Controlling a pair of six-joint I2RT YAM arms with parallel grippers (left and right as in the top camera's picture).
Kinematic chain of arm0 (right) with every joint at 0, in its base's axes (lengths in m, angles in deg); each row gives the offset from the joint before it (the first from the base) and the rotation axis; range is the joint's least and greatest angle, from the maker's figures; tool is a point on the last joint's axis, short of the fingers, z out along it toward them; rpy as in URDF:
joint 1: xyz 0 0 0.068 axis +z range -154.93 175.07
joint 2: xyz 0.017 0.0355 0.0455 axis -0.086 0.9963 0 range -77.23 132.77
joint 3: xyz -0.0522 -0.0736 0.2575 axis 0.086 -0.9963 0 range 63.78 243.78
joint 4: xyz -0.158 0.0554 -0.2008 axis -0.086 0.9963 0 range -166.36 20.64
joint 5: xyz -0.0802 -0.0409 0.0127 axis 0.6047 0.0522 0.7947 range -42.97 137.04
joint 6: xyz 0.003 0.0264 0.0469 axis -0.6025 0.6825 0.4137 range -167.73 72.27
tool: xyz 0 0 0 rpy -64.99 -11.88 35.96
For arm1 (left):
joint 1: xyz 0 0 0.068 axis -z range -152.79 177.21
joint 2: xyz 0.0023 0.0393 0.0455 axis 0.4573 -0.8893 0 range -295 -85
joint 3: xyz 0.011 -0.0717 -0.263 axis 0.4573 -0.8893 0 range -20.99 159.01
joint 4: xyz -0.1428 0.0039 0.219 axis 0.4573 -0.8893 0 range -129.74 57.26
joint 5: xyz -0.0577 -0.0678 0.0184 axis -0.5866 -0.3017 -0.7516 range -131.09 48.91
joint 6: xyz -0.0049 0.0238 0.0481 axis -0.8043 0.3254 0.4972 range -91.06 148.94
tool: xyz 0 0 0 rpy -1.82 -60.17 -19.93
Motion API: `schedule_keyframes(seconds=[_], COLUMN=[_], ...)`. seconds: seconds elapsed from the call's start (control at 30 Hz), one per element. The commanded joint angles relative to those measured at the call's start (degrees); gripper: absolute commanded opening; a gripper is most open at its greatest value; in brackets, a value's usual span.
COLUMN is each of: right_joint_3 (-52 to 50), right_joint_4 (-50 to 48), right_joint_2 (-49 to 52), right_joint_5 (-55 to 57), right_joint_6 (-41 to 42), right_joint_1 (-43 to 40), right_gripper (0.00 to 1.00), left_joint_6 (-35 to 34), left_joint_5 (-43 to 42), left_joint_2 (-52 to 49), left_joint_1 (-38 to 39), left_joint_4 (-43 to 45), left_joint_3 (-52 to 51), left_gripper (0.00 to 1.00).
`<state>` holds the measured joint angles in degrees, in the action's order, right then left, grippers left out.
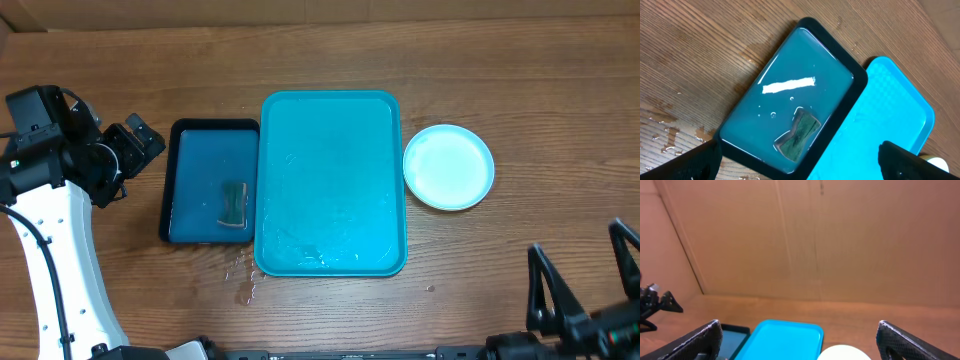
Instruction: Clean dirty plates on tray and stack at the side
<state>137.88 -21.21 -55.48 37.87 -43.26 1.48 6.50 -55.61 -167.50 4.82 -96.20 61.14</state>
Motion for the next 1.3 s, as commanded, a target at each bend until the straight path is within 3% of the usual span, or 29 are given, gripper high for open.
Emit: schedule_keyframes(seconds=[0.0,0.33,0.6,0.9,1.27], right_joint_3=[-1.2,-9.97,-20.57,-33.86,-45.48], right_joint_4=[-0.15,-1.07,-8.59,-33.79,-68.72], right_joint_2=[-3.37,-9.22,-15.63,-21.57,-21.53], right_joint_5=[-0.35,-0.59,-1.53,-3.82,-1.57], right_joint_6=[0.17,0.2,0.22,0.22,0.2], right_joint_1=[0.26,0.22,0.22,0.2,-0.15], right_gripper=[1.0,1.0,1.0,1.0,1.0], left_joint_6=[-0.74,-0.74,-0.74,-0.74,-0.74], left_joint_5=[0.07,0.07,0.07,0.07,0.07], left_joint_2=[0.13,0.13,0.13,0.13,0.13], left_joint_1=[-0.09,-0.09,-0.09,-0.09,-0.09], left_joint_4=[0.02,0.04,0.04,0.04,0.04], left_joint_3=[0.09,0.09,0.09,0.09,0.09], left_gripper=[1.0,1.0,1.0,1.0,1.0])
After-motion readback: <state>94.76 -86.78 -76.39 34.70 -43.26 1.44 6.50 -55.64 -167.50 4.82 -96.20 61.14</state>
